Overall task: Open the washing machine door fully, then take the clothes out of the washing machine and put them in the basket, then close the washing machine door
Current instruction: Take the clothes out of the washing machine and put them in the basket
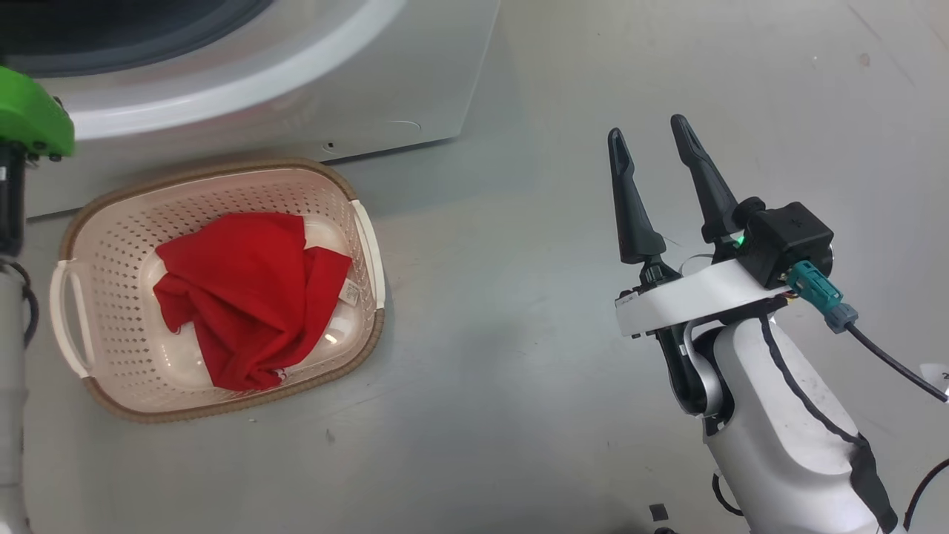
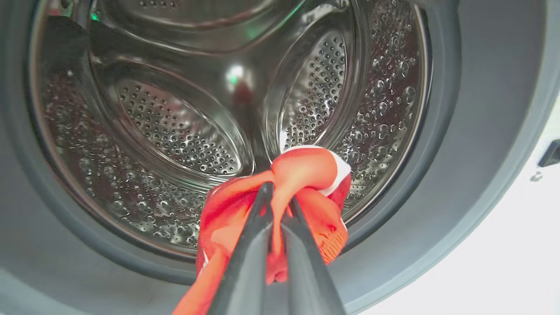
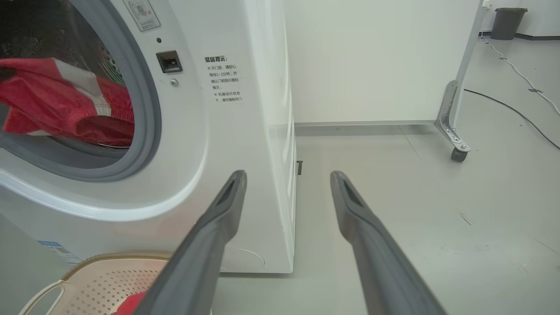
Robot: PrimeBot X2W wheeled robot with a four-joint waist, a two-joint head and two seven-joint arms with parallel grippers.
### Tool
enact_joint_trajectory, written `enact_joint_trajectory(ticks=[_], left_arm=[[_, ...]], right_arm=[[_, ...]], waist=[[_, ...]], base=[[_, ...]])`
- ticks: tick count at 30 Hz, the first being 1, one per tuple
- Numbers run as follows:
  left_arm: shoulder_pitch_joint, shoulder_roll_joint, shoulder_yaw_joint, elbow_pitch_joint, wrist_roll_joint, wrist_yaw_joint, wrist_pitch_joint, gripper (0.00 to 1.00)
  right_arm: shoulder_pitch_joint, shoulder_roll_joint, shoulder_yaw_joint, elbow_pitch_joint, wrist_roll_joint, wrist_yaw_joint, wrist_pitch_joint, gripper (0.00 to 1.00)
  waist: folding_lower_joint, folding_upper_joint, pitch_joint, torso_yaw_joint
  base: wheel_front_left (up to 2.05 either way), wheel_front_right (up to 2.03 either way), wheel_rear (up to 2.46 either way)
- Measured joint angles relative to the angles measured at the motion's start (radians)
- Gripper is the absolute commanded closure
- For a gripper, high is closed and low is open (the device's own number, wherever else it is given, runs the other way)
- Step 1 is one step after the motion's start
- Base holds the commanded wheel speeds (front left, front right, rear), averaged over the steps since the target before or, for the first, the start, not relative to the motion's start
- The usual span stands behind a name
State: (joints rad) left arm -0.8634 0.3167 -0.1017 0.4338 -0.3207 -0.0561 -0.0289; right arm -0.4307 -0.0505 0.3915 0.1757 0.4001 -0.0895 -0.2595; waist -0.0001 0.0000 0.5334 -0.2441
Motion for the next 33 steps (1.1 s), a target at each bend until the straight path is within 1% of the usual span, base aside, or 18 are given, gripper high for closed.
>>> enact_joint_trajectory(ticks=[7,11,15,16,20,25,30,33], left_arm=[[0.095,-0.051,0.002,-0.090,-0.005,0.029,-0.096,1.00],[0.152,-0.064,0.002,-0.138,-0.004,0.042,-0.142,1.00],[0.209,-0.084,-0.003,-0.183,-0.004,0.044,-0.182,1.00],[0.221,-0.088,-0.006,-0.193,-0.003,0.052,-0.189,1.00],[0.269,-0.107,-0.014,-0.238,0.002,0.063,-0.202,1.00],[0.334,-0.124,-0.023,-0.288,0.006,0.081,-0.211,1.00],[0.403,-0.145,-0.034,-0.327,0.005,0.084,-0.211,1.00],[0.441,-0.146,-0.035,-0.353,0.005,0.095,-0.211,1.00]], right_arm=[[0.036,0.000,-0.026,0.027,-0.028,0.009,0.000,0.00],[0.052,0.000,-0.036,0.036,-0.035,0.017,0.000,0.00],[0.069,-0.001,-0.054,0.050,-0.044,0.025,0.000,0.00],[0.075,-0.001,-0.058,0.055,-0.047,0.026,0.000,0.00],[0.100,-0.001,-0.067,0.067,-0.053,0.028,0.000,0.00],[0.132,-0.001,-0.073,0.082,-0.057,0.045,0.000,0.00],[0.165,-0.001,-0.078,0.093,-0.058,0.053,0.000,0.00],[0.181,-0.001,-0.079,0.094,-0.058,0.057,0.000,0.00]], waist=[[0.0000,0.0000,-0.048,0.053],[0.0000,0.0000,-0.081,0.077],[0.0000,0.0000,-0.116,0.098],[0.0000,0.0000,-0.126,0.103],[0.0000,0.0000,-0.164,0.119],[0.0000,0.0000,-0.217,0.136],[0.0000,0.0000,-0.269,0.146],[0.0000,0.0000,-0.295,0.149]], base=[[0.00,0.00,0.00],[0.00,0.00,0.00],[0.00,0.00,0.00],[0.00,0.00,0.00],[0.00,0.00,0.00],[0.00,0.00,0.00],[0.00,0.00,0.00],[0.00,0.00,0.00]])
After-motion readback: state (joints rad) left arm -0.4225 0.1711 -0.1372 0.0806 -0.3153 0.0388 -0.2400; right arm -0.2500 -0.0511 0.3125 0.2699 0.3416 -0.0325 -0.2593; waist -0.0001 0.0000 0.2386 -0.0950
